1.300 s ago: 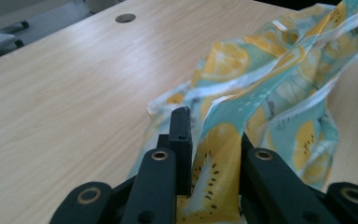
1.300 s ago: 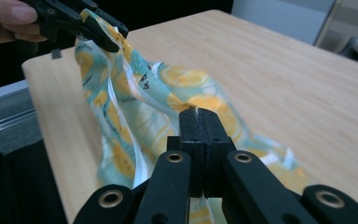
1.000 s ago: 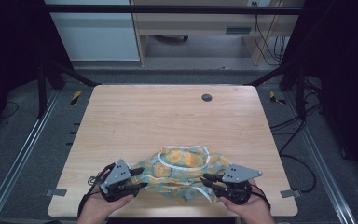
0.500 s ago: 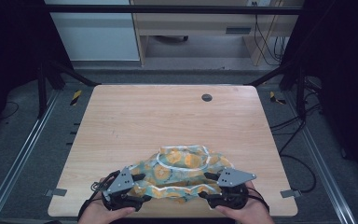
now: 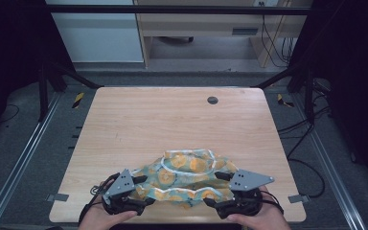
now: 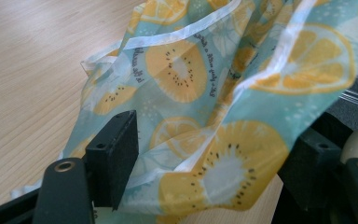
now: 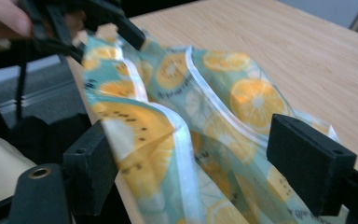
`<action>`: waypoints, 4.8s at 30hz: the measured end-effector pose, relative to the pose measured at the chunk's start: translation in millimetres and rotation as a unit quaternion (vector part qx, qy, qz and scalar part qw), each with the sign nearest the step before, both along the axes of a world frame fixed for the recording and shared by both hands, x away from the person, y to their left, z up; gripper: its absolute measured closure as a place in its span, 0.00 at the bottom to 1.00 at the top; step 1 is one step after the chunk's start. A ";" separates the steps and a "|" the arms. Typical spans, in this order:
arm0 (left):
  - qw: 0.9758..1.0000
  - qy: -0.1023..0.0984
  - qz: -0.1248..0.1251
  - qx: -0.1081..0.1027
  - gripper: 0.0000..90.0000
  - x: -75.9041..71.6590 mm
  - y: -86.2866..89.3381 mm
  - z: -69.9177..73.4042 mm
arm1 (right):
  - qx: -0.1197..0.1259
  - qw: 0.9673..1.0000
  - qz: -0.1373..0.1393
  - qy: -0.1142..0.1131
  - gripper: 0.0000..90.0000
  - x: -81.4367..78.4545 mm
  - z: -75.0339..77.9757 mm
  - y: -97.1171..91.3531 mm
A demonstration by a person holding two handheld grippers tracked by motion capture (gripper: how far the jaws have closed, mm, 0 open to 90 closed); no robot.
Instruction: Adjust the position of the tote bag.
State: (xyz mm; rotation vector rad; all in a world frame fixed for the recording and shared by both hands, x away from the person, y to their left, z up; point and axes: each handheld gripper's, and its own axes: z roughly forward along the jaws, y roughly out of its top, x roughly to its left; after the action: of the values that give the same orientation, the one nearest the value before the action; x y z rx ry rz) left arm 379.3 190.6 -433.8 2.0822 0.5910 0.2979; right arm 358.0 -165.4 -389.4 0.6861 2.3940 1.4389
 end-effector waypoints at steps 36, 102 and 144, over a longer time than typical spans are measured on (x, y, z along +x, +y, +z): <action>1.000 0.009 -0.024 0.011 0.42 -1.3 -11.4 -3.4 | -0.102 0.993 0.053 -0.020 0.64 58.5 -23.8 65.4; 0.995 -0.030 -0.089 0.016 0.34 -1.6 -81.1 29.0 | -0.053 0.998 0.043 0.018 1.00 94.2 -0.1 67.3; 0.991 -0.004 -0.046 0.125 1.00 0.9 -79.2 -31.0 | -0.018 0.996 -0.080 0.043 1.00 187.6 -9.8 34.5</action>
State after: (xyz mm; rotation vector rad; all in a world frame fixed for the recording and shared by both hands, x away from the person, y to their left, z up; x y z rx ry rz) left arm 380.2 111.4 -464.7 2.3398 0.4685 0.3415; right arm 545.6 -130.9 -399.2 0.9266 2.3595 1.3244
